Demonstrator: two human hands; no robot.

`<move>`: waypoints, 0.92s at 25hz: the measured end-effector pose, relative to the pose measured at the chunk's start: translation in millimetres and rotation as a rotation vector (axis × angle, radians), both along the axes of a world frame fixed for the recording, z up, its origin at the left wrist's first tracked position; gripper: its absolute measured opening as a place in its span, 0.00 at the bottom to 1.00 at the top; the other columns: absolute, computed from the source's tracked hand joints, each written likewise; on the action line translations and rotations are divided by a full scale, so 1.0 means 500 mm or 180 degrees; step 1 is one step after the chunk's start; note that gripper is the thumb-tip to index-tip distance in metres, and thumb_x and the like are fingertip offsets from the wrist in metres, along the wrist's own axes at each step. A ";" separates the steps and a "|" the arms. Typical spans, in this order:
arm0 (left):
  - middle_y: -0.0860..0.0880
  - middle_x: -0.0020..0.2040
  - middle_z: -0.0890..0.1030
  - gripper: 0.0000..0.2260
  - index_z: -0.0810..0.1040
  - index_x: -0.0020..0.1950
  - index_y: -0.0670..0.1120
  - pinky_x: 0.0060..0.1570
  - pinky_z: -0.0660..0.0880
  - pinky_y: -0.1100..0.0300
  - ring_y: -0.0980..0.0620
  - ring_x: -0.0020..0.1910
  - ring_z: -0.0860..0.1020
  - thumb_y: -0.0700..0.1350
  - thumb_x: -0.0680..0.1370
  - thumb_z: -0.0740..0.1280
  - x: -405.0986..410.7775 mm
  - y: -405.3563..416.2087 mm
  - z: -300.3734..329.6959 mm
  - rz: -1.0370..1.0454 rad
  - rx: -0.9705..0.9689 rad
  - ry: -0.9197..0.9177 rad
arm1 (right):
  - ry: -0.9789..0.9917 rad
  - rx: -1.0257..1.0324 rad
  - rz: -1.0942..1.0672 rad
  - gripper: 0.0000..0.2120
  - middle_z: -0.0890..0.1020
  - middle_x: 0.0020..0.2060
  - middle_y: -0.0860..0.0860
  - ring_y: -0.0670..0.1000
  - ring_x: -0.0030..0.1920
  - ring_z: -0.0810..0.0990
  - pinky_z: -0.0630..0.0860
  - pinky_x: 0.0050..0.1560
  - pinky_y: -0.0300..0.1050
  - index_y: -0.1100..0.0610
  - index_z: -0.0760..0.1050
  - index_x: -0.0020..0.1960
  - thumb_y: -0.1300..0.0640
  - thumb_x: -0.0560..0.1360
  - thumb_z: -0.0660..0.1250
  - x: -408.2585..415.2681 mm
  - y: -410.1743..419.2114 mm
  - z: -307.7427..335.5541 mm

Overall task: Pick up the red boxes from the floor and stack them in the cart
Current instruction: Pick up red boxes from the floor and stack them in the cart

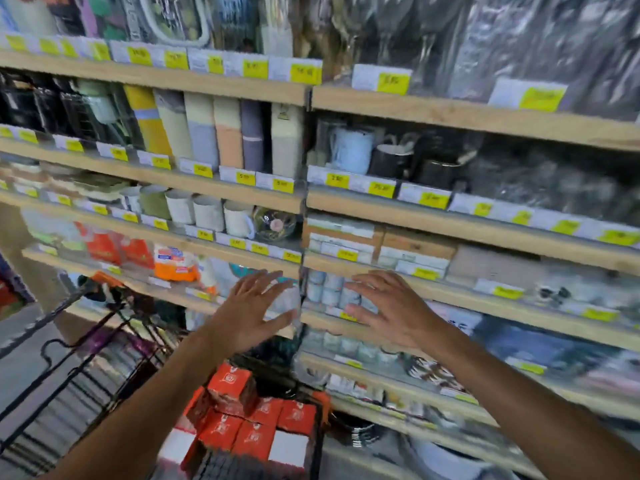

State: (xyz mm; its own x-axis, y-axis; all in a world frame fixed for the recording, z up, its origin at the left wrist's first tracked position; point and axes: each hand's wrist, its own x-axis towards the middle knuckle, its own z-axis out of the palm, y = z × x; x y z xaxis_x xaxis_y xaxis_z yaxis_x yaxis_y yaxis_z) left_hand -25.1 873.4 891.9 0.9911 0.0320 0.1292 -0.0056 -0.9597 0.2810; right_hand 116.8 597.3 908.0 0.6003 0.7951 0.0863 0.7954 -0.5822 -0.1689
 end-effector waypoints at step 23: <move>0.58 0.81 0.46 0.43 0.52 0.80 0.59 0.78 0.47 0.48 0.51 0.80 0.43 0.78 0.70 0.34 0.153 -1.239 0.001 -0.3063 0.0285 0.0145 | -0.0340 0.0274 -0.3087 0.36 0.69 0.75 0.45 0.51 0.76 0.64 0.61 0.76 0.54 0.41 0.61 0.79 0.25 0.78 0.48 -0.411 -1.212 -0.071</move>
State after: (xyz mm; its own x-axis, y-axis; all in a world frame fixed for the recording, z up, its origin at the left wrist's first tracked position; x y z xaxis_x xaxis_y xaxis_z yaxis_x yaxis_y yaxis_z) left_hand 51.4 253.8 892.6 0.5920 -0.8042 0.0525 -0.7914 -0.5678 0.2265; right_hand -88.8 -8.7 872.4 0.9758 -0.0506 0.2129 -0.0081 -0.9805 -0.1961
